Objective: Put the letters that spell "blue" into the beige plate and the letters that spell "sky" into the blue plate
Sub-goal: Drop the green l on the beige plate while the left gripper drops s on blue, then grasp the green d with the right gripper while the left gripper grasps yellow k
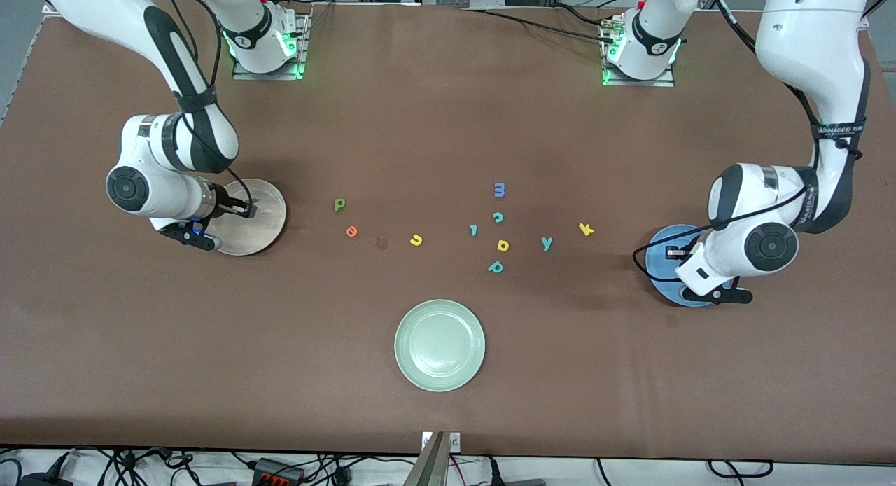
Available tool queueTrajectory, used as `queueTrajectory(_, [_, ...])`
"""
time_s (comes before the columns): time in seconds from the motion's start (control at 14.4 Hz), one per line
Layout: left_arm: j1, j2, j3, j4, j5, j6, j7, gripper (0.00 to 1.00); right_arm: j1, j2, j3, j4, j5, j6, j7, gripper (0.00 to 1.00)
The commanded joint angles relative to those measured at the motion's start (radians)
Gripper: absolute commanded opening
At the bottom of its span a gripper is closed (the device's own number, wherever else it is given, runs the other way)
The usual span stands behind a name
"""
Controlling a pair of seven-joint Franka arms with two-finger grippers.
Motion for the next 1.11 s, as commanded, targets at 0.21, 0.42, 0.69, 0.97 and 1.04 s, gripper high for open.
queueTrajectory(0.21, [-0.001,-0.008,-0.011,-0.036,0.021,0.021,0.017,0.9,0.228,-0.016,0.024,0.0,0.029,0.017,-0.014,1.0])
queueTrajectory(0.42, [-0.001,-0.039,-0.063,-0.033,0.012,-0.043,0.013,0.99,0.252,0.022,0.024,-0.001,0.086,0.067,-0.023,1.0])
queueTrajectory(0.69, [-0.004,-0.062,-0.1,-0.065,-0.167,-0.057,-0.042,0.98,0.331,0.1,0.024,0.0,0.096,0.171,-0.003,1.0])
queueTrajectory(0.97, [-0.022,-0.079,-0.173,-0.157,-0.181,0.057,-0.292,0.97,0.354,0.136,0.024,0.0,0.096,0.205,-0.003,0.89])
queueTrajectory(1.04, [-0.044,-0.077,-0.183,-0.194,-0.177,0.119,-0.355,0.97,0.354,0.136,0.024,0.0,0.098,0.203,-0.003,0.81])
